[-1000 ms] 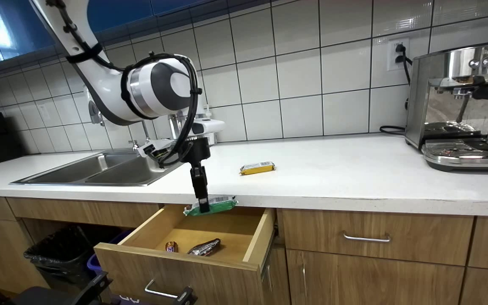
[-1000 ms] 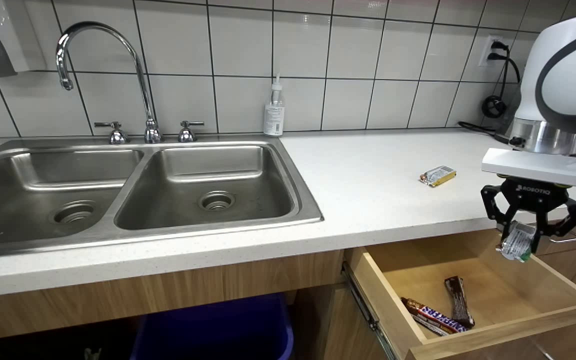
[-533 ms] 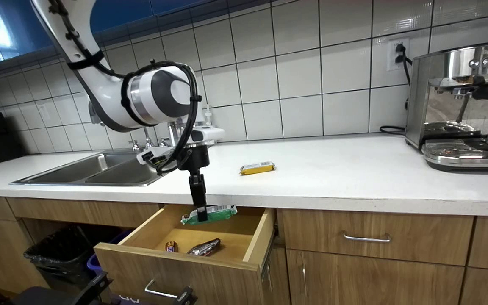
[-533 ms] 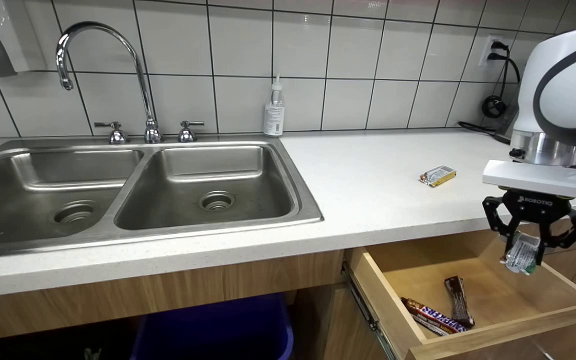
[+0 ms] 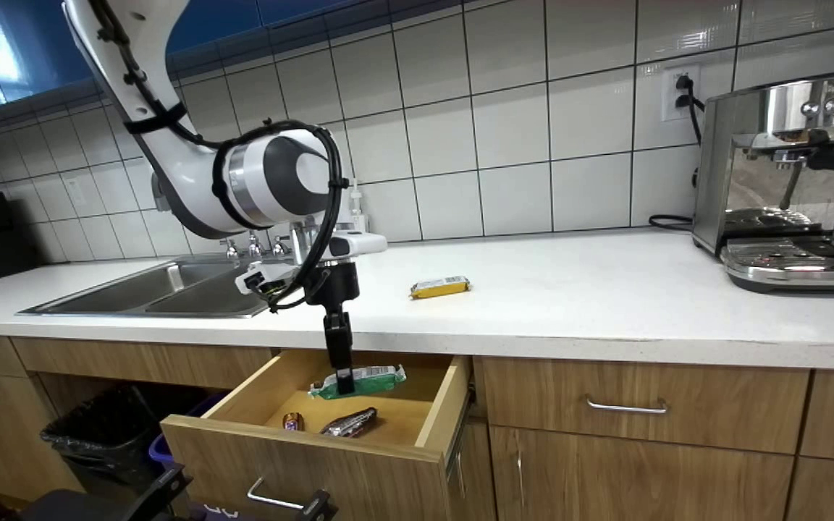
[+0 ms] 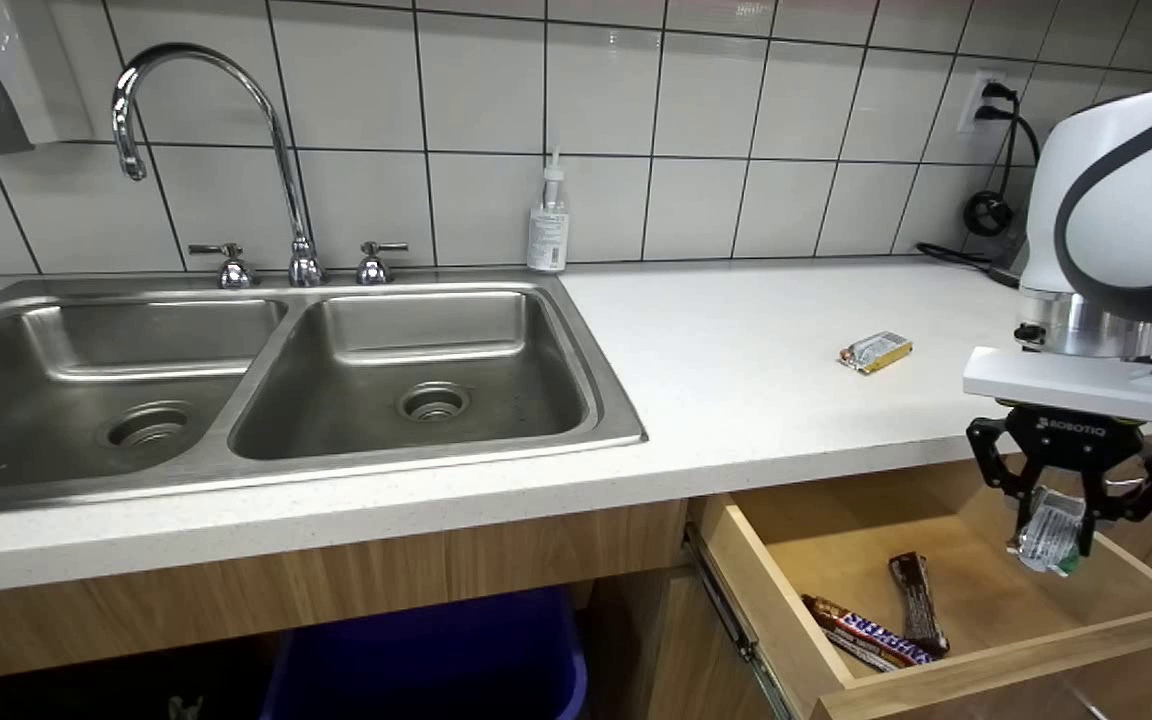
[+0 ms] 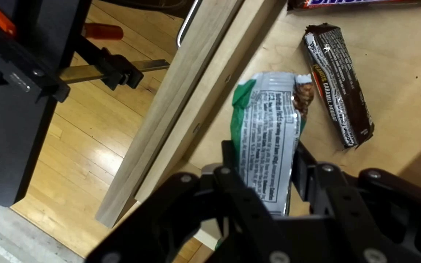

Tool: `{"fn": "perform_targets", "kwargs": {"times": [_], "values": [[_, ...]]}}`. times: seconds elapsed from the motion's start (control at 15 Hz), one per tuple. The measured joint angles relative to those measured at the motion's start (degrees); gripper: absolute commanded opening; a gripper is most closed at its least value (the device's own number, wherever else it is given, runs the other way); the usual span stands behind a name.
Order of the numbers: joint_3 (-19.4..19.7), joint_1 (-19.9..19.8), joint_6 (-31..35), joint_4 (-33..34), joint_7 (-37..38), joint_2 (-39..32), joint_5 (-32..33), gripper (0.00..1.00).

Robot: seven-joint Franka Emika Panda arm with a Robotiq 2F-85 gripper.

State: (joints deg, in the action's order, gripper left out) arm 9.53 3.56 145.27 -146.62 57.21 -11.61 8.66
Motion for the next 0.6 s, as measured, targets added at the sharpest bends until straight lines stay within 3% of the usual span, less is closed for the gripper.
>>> {"fn": "perform_targets", "kwargs": {"times": [0.07, 0.13, 0.47, 0.6], "values": [[0.06, 0.00, 0.00, 0.08, 0.00, -0.18, 0.00, 0.64], [0.14, 0.00, 0.00, 0.14, 0.00, -0.33, 0.00, 0.65], [0.41, 0.00, 0.00, 0.31, 0.00, -0.41, 0.00, 0.99], [0.46, 0.00, 0.00, 0.45, 0.00, -0.31, 0.00, 1.00]]}}
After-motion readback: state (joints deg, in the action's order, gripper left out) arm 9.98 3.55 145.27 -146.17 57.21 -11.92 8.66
